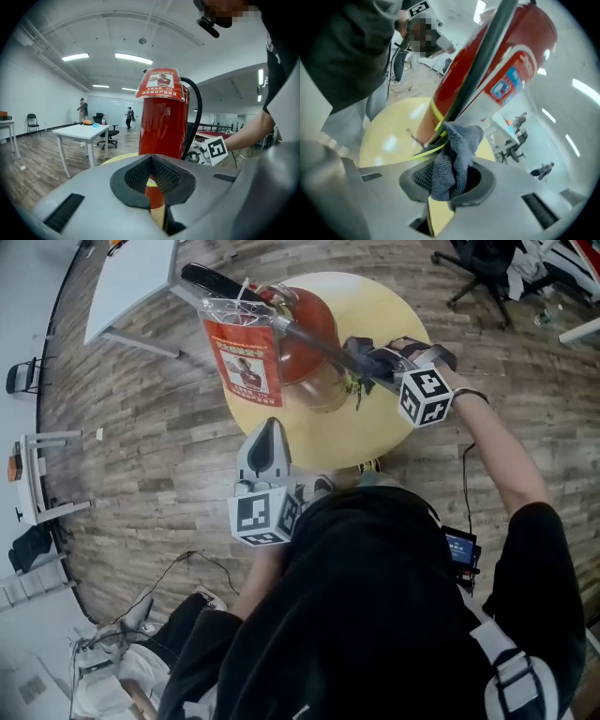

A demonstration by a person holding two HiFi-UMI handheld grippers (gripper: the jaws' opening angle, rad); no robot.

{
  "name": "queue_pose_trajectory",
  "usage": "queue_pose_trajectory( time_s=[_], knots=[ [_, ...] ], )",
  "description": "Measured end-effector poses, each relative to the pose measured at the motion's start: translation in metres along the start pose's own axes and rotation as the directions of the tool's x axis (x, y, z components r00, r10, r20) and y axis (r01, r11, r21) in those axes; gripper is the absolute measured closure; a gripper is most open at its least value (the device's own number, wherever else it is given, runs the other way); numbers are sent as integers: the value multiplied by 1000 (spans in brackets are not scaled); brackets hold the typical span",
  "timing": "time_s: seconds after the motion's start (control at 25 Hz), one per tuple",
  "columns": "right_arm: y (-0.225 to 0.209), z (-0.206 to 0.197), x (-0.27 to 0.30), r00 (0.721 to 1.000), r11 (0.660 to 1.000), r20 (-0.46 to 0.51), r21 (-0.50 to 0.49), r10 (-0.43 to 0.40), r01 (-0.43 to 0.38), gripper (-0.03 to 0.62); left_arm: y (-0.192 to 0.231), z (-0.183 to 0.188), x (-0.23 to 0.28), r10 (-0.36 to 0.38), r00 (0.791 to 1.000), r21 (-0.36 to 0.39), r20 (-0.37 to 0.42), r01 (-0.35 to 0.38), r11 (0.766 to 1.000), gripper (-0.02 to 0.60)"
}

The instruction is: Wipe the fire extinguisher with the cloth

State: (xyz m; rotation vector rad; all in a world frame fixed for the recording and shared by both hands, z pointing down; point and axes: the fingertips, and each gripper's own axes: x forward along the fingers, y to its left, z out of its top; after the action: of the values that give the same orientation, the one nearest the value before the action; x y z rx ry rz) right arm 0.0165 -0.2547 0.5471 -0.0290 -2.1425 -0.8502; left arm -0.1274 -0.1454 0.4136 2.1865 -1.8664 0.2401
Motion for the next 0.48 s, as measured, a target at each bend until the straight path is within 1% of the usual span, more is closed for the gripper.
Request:
queue_pose_trajectory(
  time_s=[0.08, 0.16, 0.24, 0.28, 0.32, 0.36, 0.4, 0.48],
  knots=[
    [36, -20, 5, 994, 989, -74, 128, 78, -68, 508, 0, 1, -3, -36, 999, -3, -8, 36, 999, 566],
    [65, -21, 15, 989, 963, -97, 257, 111, -83, 508, 7, 1, -8, -54, 998, 0, -14, 54, 999, 566],
    [86, 0, 26, 991, 922, -70, 378, 112, -78, 508, 15, 0, -14, -60, 998, -1, -21, 60, 998, 566],
    [92, 15, 32, 993, 897, -51, 436, 105, -73, 508, 20, -1, -17, -62, 998, -2, -24, 62, 998, 566],
    [96, 31, 38, 995, 864, -33, 499, 90, -61, 508, 23, -3, -20, -66, 997, -4, -28, 66, 998, 566],
    [95, 49, 43, 998, 817, -10, 575, 63, -46, 508, 25, -5, -23, -72, 997, -5, -32, 71, 997, 566],
    [91, 69, 46, 999, 752, 22, 658, 26, -34, 508, 27, -6, -26, -78, 996, -8, -34, 78, 997, 566],
    [72, 110, 47, 993, 592, 92, 805, -77, -29, 508, 31, -6, -33, -88, 996, -13, -27, 87, 996, 566]
  ],
)
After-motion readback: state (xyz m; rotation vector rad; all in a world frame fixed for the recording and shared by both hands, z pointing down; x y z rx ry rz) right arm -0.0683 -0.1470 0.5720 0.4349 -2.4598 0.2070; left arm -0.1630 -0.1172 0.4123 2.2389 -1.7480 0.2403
